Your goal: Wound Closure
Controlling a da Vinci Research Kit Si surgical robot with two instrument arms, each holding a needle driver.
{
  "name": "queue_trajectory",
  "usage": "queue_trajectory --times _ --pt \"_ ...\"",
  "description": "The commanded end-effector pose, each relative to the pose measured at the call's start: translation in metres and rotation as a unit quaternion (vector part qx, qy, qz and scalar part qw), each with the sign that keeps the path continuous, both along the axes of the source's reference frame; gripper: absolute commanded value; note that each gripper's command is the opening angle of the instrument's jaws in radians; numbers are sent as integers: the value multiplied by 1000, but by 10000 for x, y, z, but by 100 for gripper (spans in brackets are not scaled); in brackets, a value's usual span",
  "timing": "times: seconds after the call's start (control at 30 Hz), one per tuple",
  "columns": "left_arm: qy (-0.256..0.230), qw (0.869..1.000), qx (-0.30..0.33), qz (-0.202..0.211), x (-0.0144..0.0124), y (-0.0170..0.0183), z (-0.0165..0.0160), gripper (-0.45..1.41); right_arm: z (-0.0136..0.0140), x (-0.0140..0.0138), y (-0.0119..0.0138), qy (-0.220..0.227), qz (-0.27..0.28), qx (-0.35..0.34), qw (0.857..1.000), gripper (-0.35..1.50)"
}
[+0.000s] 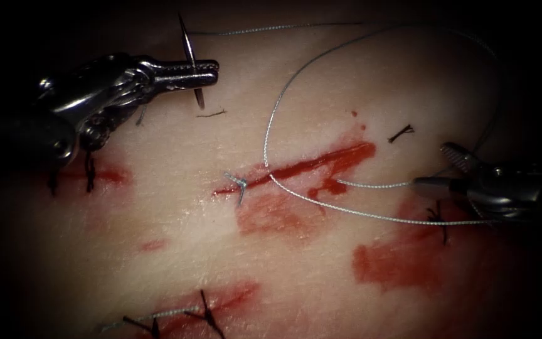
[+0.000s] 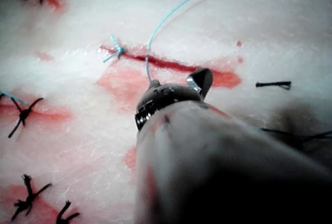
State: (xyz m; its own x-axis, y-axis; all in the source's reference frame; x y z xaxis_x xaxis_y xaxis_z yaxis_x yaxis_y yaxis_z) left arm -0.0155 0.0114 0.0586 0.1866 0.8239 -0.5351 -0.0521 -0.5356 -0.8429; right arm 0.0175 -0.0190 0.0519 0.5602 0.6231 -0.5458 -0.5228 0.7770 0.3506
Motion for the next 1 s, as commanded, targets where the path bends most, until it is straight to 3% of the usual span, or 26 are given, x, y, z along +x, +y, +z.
queue_trajectory --times 0.03,0.2,0.4,0.57,0.63,0.67,0.8,0.87,1.0 --pt "0 1000 0 0 -5 -1 6 -45 8 39 -5 1 -16 -11 1000 115" --pt "0 1000 0 0 -6 -2 6 -45 40 98 -19 22 -38 -13 999 113" --pt "1 1000 0 -1 -7 -2 5 -45 69 122 -53 20 -58 -4 998 108" --pt "1 1000 0 -1 -7 -2 5 -45 83 125 -58 14 -67 -4 998 105" --pt "1 1000 0 -1 -7 -2 5 -45 84 121 -54 15 -67 -3 998 81" --pt "1 1000 0 -1 -7 -2 5 -45 85 121 -53 15 -67 -3 998 78" --pt "1 1000 0 -1 -7 -2 5 -45 94 123 -53 4 -45 -3 999 81" --pt "1 1000 0 -1 -7 -2 5 -45 101 122 -57 -1 -48 -4 999 66" --pt "0 1000 0 -1 -7 -3 5 -45 117 119 -64 -15 -56 -3 998 63"
